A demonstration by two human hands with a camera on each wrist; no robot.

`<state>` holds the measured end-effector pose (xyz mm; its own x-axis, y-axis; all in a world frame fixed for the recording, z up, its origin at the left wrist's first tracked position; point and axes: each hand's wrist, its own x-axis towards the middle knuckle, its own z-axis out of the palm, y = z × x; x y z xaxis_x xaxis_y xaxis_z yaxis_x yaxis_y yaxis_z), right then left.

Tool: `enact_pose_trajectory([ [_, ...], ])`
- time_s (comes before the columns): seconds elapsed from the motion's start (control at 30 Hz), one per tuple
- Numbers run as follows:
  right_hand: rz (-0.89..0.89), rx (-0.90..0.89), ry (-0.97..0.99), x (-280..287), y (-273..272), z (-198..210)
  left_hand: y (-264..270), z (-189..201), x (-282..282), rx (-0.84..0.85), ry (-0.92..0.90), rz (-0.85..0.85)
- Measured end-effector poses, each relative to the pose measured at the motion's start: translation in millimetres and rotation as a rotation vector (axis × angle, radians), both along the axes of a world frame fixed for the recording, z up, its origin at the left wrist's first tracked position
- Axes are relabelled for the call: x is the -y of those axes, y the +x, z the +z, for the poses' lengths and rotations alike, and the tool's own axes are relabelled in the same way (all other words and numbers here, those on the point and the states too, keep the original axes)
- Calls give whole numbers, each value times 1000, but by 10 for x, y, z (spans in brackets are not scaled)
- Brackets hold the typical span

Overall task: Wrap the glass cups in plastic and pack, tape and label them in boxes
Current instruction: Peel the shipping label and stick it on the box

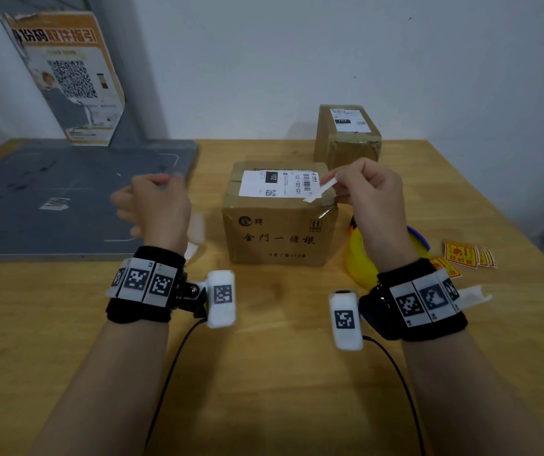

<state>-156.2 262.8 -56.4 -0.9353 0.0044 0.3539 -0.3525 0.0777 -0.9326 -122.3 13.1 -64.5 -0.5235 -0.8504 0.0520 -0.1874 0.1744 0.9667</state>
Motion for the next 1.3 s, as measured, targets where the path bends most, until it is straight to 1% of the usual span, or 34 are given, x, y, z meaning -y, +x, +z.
enact_pose_trajectory([
  [0.13, -4, -12, 20, 19, -1, -5, 19, -13, -18, -8, -31, -55],
  [0.17, -7, -10, 30, 18, -6, -5, 32, 25, -41, -42, -54, -79],
  [0.2, -9, -10, 39, 20, -6, -3, 53, 73, -75, -114, -71, -128],
  [0.27, -7, -12, 49, 30, 13, 9, 116, 185, -183, -267, -85, -307],
  [0.3, -8, -11, 48, 37, 27, 17, 169, 253, -265, -290, -113, -435],
  [0.37, -16, -8, 43, 60, 60, 38, 271, 343, -443, -215, -211, -728],
  [0.4, -18, -12, 44, 72, 74, 48, 304, 350, -520, -164, -249, -842],
  [0.43, -19, -17, 52, 82, 86, 60, 313, 332, -577, -124, -279, -915],
  [0.47, -18, -19, 65, 89, 95, 66, 313, 304, -616, -100, -298, -952],
  [0.57, 5, -15, 98, 110, 124, 78, 247, 214, -638, -100, -301, -958],
  [0.7, 24, 21, 148, 114, 151, 107, 173, 165, -557, -119, -337, -872],
  [0.83, 102, 71, 169, 65, 176, 125, 164, 159, -486, -72, -377, -857],
  [0.93, 161, 67, 307, 26, 180, 111, 167, 161, -448, -59, -390, -881],
  [1.0, 162, 89, 364, 27, 173, 106, 171, 167, -425, -31, -401, -891],
  [1.13, 170, 175, 412, 25, 149, 97, 184, 172, -407, 66, -446, -896],
  [1.2, 191, 191, 435, 26, 156, 96, 189, 172, -404, 58, -433, -864],
  [1.3, 233, 206, 440, -5, 167, 113, 196, 175, -388, -7, -360, -791],
])
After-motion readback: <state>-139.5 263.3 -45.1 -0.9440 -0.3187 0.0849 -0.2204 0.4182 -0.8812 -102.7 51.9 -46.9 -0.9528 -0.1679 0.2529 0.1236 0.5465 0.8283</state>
